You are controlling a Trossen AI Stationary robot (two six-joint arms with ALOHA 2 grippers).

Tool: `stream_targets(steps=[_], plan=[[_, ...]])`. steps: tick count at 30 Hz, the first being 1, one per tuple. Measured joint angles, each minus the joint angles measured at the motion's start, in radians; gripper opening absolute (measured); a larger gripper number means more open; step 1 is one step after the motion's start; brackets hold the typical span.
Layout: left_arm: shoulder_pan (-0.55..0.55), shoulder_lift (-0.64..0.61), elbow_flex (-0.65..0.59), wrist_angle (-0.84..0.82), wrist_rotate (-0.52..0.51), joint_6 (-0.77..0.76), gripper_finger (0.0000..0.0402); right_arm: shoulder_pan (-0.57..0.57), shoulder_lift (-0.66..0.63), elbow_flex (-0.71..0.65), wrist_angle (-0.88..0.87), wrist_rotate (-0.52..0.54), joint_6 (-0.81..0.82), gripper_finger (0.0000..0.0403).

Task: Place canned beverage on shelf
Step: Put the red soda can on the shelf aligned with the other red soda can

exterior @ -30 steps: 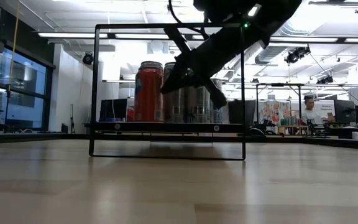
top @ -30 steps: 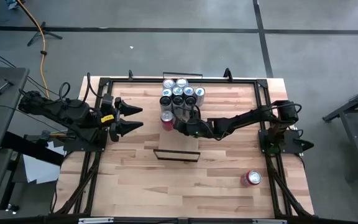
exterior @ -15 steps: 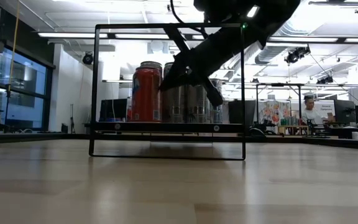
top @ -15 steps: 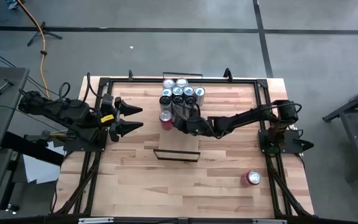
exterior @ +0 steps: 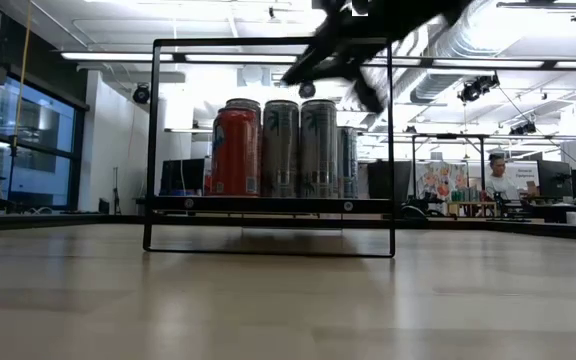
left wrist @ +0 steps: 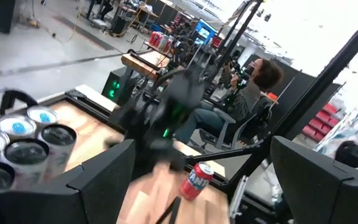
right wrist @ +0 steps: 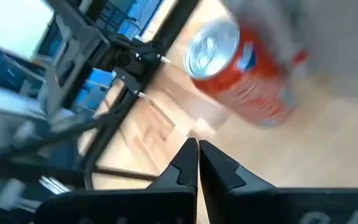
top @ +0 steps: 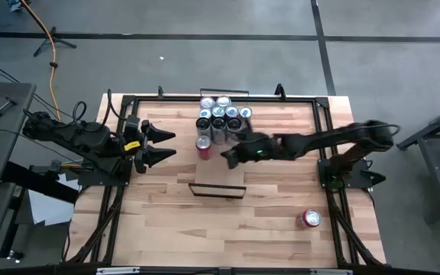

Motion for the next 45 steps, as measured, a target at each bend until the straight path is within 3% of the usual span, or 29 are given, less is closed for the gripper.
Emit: stream_targets(steps=[5,10,15,19,25,27,31,35,45], plan=[[0.000,0.015,0.000,0.006,0.000,-0.049,0.0333,0.040,-0.217,-0.024,-0.096,0.023,-0.248,0.0000],[0.000,0.026,0.000,0.011,-0.002,-0.063,0.0333,0.123,-0.409,-0.067,-0.098,0.070,-0.371,0.0000],[-0.006,0.061,0.001,0.029,-0.037,0.168,0.0313,0.207,-0.511,-0.084,-0.098,0.170,-0.425,0.0000],[-0.005,0.100,-0.055,0.141,-0.048,0.354,0.0244,0.249,-0.537,-0.084,-0.083,0.175,-0.507,0.0000],[0.042,0.087,-0.228,0.411,0.041,0.431,0.0055,0.262,-0.533,-0.084,-0.078,0.174,-0.584,0.0000],[0.065,0.074,-0.283,0.490,0.090,0.428,0.0016,0.257,-0.532,-0.084,-0.081,0.174,-0.602,0.0000],[0.130,0.051,-0.361,0.599,0.196,0.413,0.0008,0.236,-0.532,-0.084,-0.078,0.174,-0.645,0.0000],[0.190,0.051,-0.367,0.604,0.297,0.352,0.0003,0.218,-0.532,-0.084,-0.081,0.176,-0.658,0.0000],[0.227,0.051,-0.367,0.598,0.322,0.346,0.0000,0.208,-0.532,-0.084,-0.081,0.168,-0.658,0.0004]])
